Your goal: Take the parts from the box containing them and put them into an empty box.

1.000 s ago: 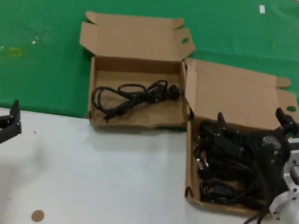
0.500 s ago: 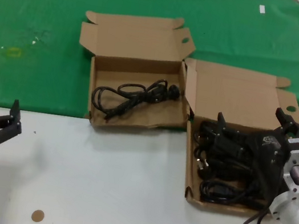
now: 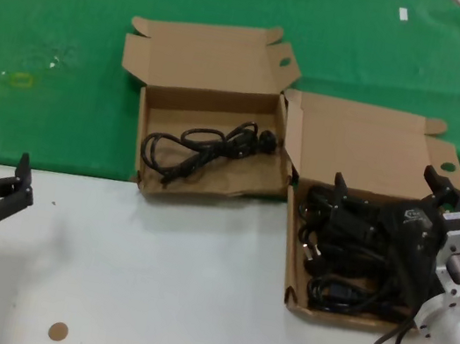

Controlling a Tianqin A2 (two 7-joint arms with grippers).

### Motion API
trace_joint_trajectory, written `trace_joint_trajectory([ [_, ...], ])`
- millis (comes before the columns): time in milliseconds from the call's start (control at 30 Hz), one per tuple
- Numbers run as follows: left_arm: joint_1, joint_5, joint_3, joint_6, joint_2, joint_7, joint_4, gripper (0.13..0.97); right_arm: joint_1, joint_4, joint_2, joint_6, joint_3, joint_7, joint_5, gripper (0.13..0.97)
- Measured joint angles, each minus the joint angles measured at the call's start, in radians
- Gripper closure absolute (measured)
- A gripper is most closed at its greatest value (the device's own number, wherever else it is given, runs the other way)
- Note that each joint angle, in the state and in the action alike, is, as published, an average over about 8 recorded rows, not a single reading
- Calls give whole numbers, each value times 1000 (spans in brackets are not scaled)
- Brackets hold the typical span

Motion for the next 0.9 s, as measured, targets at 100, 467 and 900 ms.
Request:
trace_joint_trajectory([
  [100, 0, 0, 0, 0, 0, 0, 0, 132, 0, 0, 0, 0, 0, 0, 0, 129],
  [467, 0, 0, 0, 0, 0, 0, 0, 132, 0, 0, 0, 0, 0, 0, 0, 129],
  [900, 0, 0, 0, 0, 0, 0, 0, 132, 0, 0, 0, 0, 0, 0, 0, 129],
])
